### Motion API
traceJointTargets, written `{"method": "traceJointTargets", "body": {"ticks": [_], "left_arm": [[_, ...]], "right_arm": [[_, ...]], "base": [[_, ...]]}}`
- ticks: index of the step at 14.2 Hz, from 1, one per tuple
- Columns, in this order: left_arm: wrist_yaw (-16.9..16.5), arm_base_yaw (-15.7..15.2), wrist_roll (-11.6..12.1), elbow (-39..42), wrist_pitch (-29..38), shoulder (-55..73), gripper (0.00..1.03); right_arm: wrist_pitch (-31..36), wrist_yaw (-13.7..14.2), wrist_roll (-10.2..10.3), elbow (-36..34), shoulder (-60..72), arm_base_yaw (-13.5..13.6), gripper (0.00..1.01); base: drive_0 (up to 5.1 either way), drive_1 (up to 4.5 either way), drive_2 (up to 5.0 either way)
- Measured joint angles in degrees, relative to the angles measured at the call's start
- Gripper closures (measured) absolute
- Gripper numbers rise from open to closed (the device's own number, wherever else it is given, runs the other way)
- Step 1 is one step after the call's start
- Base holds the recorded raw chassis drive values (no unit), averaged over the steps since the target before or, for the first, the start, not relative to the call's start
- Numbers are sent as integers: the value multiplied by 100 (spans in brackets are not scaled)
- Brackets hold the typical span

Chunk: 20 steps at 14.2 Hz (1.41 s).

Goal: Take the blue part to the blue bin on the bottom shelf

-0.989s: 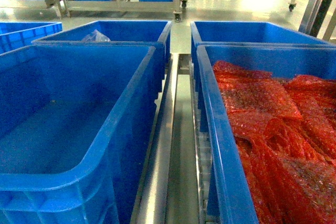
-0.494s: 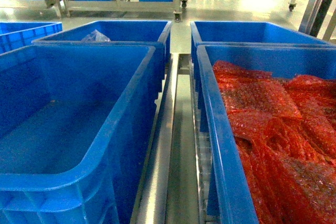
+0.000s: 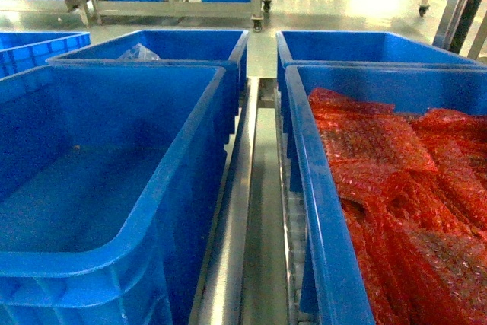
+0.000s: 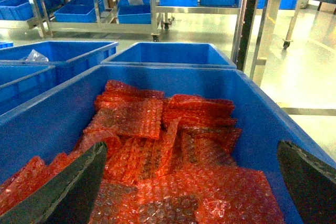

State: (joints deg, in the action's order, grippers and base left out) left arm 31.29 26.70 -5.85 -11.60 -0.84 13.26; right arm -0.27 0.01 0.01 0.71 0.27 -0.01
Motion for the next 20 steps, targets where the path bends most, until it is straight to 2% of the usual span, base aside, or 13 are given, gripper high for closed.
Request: {"method": "traceJointTargets", "body": {"ticks": [2,3,4,6,8,10,11,14,15,16,17,19,20], "left_arm": [[127,61,22,-33,-153,31,59],[1012,557,175,-177,-9,564,59],[1032,562,269,-319,570,1198,59],[527,111,313,-708,1980,2892,59],[-240,-210,192,-1274,2942,4548,59],[-688,-529,-107,-1991,3117,5914,59],[-745,-675,-188,-2273,3198,6446,59],[-828,-811,-164,-2328,3300,6787,59],[-835,-811,-74,-2247,3532,6655,56],[-734,-809,166,-2116,3685,6465,43],[-706,-807,304,-2050,3652,6317,30],[-688,-811,407,-2050,3646,6325,3],[-688,-811,437,-2050,3650,6325,5]], "right_arm": [[0,0,0,0,0,0,3],[0,2,4,0,0,0,3],[0,-4,2,0,0,0,3],[-2,0,0,0,0,0,3],[-2,0,0,0,0,0,3],[0,0,0,0,0,0,3],[-2,0,0,0,0,0,3],[0,0,0,0,0,0,3],[-2,0,0,0,0,0,3],[-2,0,0,0,0,0,3],[-2,0,0,0,0,0,3],[0,0,0,0,0,0,3],[0,0,0,0,0,0,3]], "base": [[0,0,0],[0,0,0],[0,0,0],[0,0,0],[0,0,0],[0,0,0],[0,0,0],[0,0,0],[0,0,0],[0,0,0],[0,0,0],[0,0,0],[0,0,0]]}}
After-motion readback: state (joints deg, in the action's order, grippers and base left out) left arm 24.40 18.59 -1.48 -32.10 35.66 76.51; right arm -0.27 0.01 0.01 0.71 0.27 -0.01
